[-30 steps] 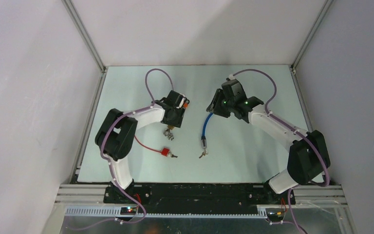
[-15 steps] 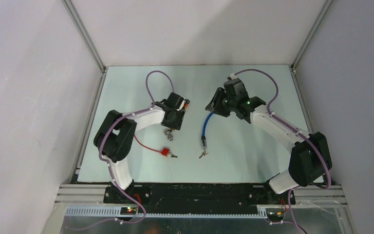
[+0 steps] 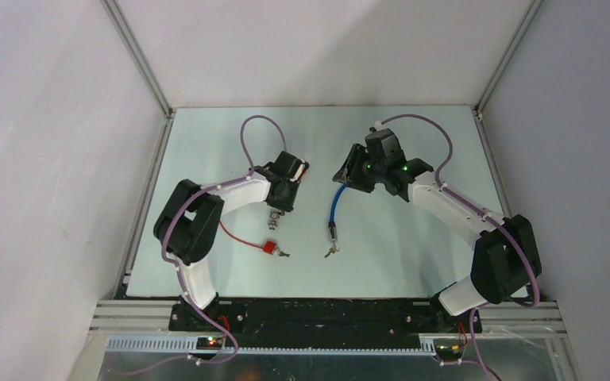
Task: Lock with the key
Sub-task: Pick up the lock from the center of the board, then lock the lock.
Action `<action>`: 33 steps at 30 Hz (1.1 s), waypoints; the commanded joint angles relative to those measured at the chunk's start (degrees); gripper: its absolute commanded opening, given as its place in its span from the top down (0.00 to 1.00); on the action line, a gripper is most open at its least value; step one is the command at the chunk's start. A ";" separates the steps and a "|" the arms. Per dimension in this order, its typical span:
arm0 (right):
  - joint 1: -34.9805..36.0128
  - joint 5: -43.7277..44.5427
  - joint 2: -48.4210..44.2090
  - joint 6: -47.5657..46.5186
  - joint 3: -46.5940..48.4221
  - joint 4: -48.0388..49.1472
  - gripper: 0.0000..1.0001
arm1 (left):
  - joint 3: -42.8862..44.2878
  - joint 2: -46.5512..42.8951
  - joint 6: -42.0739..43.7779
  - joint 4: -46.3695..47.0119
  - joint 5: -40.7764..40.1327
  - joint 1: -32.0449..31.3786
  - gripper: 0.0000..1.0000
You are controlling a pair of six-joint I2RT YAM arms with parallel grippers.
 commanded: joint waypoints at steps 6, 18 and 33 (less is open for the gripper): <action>-1.25 -12.01 -2.97 -4.14 -4.02 9.28 0.36 | -1.30 -10.36 3.22 -4.52 1.47 -2.99 1.00; -2.03 -24.31 -5.12 -3.45 -8.25 16.68 0.37 | -2.44 -26.95 9.41 -4.58 9.58 -8.30 1.00; -2.20 -45.16 -19.95 -33.51 -13.79 33.85 0.35 | -1.26 -39.95 9.80 -6.17 28.34 -9.55 1.00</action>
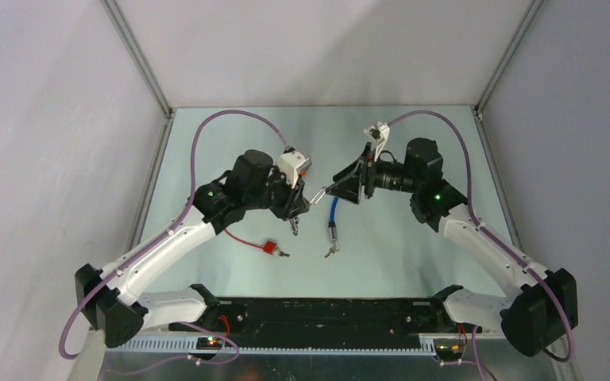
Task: Lock with the key
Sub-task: Lock the lock.
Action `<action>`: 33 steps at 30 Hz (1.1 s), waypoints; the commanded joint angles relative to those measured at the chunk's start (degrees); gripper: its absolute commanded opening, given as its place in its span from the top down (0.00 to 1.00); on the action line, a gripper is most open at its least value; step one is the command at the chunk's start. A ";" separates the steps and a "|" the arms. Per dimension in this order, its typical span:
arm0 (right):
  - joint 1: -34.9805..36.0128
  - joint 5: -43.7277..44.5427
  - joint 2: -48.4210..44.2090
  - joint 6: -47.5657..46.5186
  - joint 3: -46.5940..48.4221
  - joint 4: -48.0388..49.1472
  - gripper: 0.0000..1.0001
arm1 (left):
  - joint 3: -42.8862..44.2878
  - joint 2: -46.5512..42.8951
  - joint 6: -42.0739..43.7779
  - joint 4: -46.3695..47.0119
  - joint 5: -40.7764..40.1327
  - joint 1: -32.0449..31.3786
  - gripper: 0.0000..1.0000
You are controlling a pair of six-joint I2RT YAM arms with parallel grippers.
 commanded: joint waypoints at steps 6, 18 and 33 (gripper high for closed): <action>-0.49 -18.07 -1.48 -19.36 -0.90 7.20 0.44 | -0.35 -4.84 2.26 -0.18 13.00 -1.09 1.00; -0.37 -24.28 -3.38 -36.57 -0.20 -7.88 0.57 | -1.26 -7.86 5.95 -0.22 20.65 -1.83 1.00; 3.05 -26.08 -1.42 -35.28 -0.19 -3.92 0.69 | -1.44 -9.66 6.26 -0.10 21.44 -2.16 1.00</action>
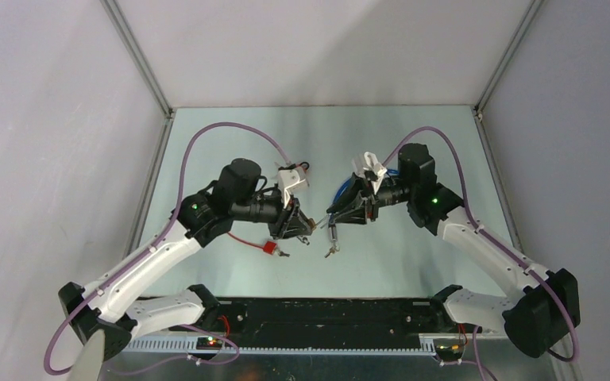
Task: Lock with the key
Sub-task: Lock the lock.
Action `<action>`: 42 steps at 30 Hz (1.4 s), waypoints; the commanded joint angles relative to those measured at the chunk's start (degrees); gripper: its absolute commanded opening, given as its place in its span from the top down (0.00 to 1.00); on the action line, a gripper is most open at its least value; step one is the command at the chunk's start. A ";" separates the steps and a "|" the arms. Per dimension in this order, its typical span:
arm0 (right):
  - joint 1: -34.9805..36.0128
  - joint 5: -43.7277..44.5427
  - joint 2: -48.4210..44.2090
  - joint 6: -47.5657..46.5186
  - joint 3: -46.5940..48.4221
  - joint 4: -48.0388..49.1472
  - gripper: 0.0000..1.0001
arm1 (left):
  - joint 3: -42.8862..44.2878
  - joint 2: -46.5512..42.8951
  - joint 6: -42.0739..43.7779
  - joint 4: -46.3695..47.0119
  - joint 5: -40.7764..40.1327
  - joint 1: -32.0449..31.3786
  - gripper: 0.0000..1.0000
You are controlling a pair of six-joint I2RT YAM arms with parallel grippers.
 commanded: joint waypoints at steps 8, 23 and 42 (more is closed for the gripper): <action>2.17 -0.58 1.18 2.70 3.43 -0.43 1.00 | 0.76 -2.70 1.17 1.97 1.81 -0.57 0.73; 2.33 8.86 -3.81 24.62 3.90 12.62 1.00 | -2.98 -9.17 -8.06 24.38 -4.95 -0.57 0.00; -3.08 23.15 -5.23 59.81 4.80 30.86 1.00 | -6.28 -8.01 -27.93 47.19 -9.38 -0.42 0.26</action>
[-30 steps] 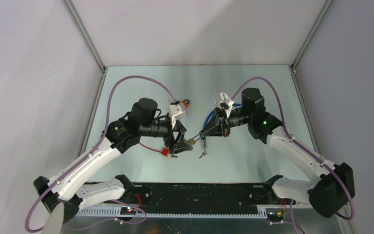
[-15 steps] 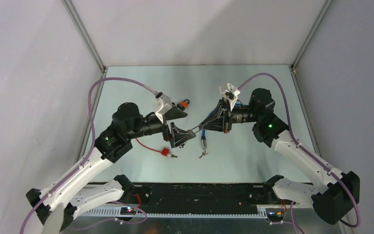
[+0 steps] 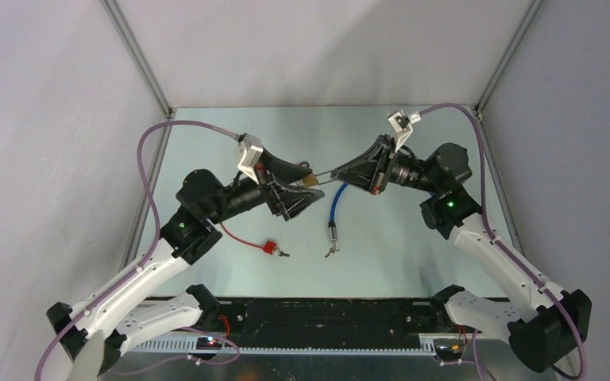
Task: Lock with the key
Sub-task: Lock the lock.
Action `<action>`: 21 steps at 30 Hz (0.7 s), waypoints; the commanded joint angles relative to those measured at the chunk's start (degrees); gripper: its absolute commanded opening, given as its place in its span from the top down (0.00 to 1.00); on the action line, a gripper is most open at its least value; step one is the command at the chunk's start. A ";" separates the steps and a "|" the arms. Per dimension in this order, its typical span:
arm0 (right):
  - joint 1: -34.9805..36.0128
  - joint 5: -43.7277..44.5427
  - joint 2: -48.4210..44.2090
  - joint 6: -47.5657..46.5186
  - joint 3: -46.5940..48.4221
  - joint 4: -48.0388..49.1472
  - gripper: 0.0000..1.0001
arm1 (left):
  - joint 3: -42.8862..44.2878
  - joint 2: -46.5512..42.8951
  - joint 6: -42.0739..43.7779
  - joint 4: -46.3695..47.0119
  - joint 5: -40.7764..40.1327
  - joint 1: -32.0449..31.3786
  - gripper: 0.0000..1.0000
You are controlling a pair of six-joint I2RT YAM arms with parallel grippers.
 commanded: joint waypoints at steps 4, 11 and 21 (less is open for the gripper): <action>-2.75 1.11 1.25 18.60 3.06 14.38 1.00 | 2.07 2.33 -5.29 7.18 0.06 -0.13 0.34; -3.91 1.01 2.21 23.76 3.06 18.95 1.00 | 0.55 1.10 -6.92 8.98 0.69 0.47 0.53; -4.10 -0.77 3.13 25.64 3.13 20.49 1.00 | -0.54 0.66 -8.82 12.81 -0.01 0.81 0.41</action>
